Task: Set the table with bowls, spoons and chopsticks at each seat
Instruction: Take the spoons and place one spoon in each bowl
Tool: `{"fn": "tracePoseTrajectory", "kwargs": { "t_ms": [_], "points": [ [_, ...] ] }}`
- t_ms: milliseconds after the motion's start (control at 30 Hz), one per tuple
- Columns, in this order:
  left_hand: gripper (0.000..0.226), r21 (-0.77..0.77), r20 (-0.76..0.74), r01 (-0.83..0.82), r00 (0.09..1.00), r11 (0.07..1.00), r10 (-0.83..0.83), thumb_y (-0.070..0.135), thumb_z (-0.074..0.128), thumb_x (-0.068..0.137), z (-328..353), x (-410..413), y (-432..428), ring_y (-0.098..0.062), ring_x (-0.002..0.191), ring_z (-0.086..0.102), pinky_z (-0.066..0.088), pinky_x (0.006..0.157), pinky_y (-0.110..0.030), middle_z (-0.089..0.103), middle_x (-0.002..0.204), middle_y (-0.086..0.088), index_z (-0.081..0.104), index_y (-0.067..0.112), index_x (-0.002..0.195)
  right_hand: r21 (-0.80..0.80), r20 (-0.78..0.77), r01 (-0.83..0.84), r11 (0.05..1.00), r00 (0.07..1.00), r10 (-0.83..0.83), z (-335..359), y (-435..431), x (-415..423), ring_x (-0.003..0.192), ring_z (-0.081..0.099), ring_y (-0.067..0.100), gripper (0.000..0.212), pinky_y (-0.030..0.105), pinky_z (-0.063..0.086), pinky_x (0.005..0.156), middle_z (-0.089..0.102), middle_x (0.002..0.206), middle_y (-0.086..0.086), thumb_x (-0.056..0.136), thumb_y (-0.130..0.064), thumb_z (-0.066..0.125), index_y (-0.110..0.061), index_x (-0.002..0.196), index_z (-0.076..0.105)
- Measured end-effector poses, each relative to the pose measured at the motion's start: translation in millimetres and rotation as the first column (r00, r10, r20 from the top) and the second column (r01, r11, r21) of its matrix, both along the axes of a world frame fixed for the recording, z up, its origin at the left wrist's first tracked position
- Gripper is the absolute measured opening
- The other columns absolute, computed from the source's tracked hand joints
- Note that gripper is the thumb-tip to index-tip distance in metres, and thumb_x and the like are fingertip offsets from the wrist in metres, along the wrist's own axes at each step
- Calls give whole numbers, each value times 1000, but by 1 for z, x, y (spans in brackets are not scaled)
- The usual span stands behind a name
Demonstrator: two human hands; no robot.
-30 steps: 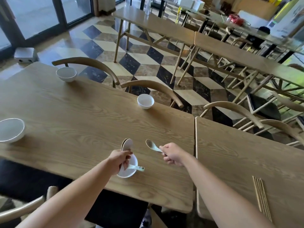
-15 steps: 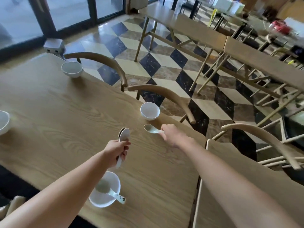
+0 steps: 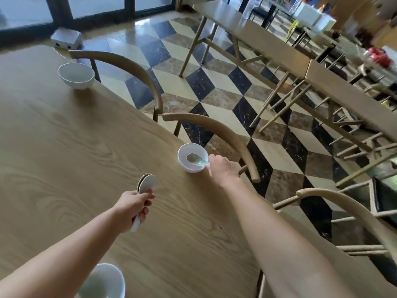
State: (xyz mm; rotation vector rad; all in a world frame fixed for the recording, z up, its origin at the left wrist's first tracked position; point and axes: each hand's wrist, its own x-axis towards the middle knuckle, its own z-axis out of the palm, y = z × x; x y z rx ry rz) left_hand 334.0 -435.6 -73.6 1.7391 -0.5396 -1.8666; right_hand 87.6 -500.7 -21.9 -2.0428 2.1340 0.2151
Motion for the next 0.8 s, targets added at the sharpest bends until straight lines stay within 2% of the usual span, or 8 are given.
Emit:
{"fn": "tracePoseTrajectory", "kwargs": {
  "t_ms": [100,200,333,400,500,800],
  "points": [
    [17,8,15,1,1000,1000,-1,16,58,99,-12,8,-1,-12,46,37,26,32,-14,49,71,-6,65,1,101,39,53,45,998,998,-47,-15,-9,2,107,58,34,28,39,42,76,60,119,15,102,-31,46,-9,118,53],
    [16,-3,25,-31,999,1000,31,15,59,98,-21,18,1,-12,45,37,27,34,-13,48,71,-6,65,0,102,51,91,97,994,991,-101,-24,-12,6,108,58,34,29,37,41,76,60,121,17,102,-31,48,-8,119,52],
    [18,-27,47,-75,996,997,76,17,57,100,-24,28,1,-13,46,36,27,34,-13,46,71,-6,64,0,100,61,147,144,988,977,-152,-27,-13,10,107,59,35,27,43,49,84,60,120,17,101,-30,50,-9,118,52],
    [19,-28,51,-90,995,996,91,17,55,101,-25,31,0,-12,43,36,27,33,-13,45,71,-5,64,0,100,85,141,136,987,979,-147,-28,-15,10,106,59,35,27,46,51,87,60,119,17,100,-30,50,-9,116,52],
    [20,-28,64,-87,994,996,88,16,53,102,-24,34,1,-9,37,37,27,33,-13,46,70,-6,64,0,100,113,98,105,988,988,-116,-28,-18,10,103,59,33,25,44,51,83,60,117,16,100,-31,49,-9,113,54],
    [20,-6,43,-57,997,998,58,16,53,102,-24,26,8,-9,38,37,27,33,-13,46,70,-5,63,0,97,112,36,110,988,993,-114,-31,-25,14,106,59,34,31,45,51,86,58,119,17,101,-34,49,-8,117,56]
  ]
}}
